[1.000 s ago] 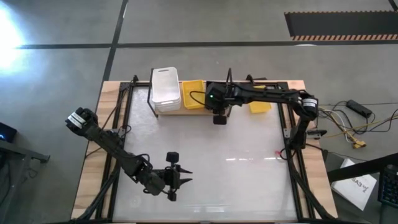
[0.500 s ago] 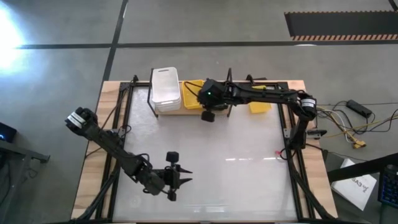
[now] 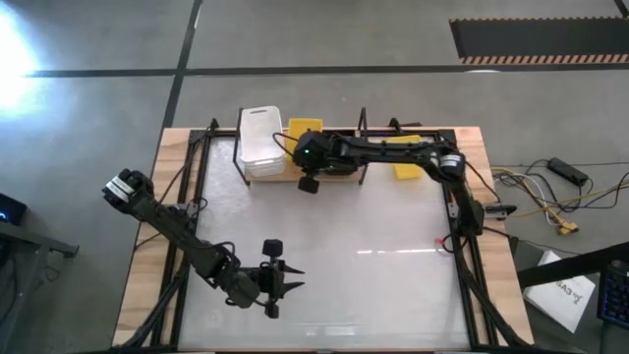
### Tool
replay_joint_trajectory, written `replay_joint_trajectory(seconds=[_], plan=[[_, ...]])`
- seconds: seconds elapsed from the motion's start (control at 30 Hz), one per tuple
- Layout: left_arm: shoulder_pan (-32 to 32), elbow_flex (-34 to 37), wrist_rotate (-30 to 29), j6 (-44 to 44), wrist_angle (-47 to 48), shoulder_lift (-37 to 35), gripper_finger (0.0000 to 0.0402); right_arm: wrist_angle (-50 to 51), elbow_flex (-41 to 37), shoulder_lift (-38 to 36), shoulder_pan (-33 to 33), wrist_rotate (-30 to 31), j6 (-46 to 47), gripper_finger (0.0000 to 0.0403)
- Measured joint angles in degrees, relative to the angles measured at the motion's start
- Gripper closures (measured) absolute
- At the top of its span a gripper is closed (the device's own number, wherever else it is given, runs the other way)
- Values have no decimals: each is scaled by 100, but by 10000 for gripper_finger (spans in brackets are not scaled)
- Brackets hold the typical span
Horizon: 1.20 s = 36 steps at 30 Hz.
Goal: Stack baskets on shelf by color
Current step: Adjust the stacked yellow bins on the shelf
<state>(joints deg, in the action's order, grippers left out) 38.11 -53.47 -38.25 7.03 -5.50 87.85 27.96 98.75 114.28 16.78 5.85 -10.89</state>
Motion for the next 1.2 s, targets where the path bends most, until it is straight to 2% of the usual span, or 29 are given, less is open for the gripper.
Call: replay_joint_trajectory(seconds=[0.23, 0.37, 0.5, 0.63, 0.9, 1.03, 1.2], plan=[[11, 2, 1, 9, 0, 0, 304, 521, 989, 326, -137, 15, -119, 394], [19, 4, 1, 15, -1, 0, 304, 1402, 1547, 114, -311, 19, -383, 394], [53, 4, 1, 20, 3, 0, 304, 2196, 1678, -405, -475, 24, -396, 394], [112, 4, 2, 23, 1, 0, 304, 2559, 1164, -1129, -543, 26, -173, 394], [139, -37, -11, 166, 1, 4, 304, 2317, -997, -2261, -597, -32, 197, 394], [122, -144, -273, 99, 0, 7, 304, 1580, -1874, -2351, -584, -31, 145, 394], [94, -230, -437, -98, -5, 7, 304, 982, -2254, -2206, -501, -41, -51, 394]])
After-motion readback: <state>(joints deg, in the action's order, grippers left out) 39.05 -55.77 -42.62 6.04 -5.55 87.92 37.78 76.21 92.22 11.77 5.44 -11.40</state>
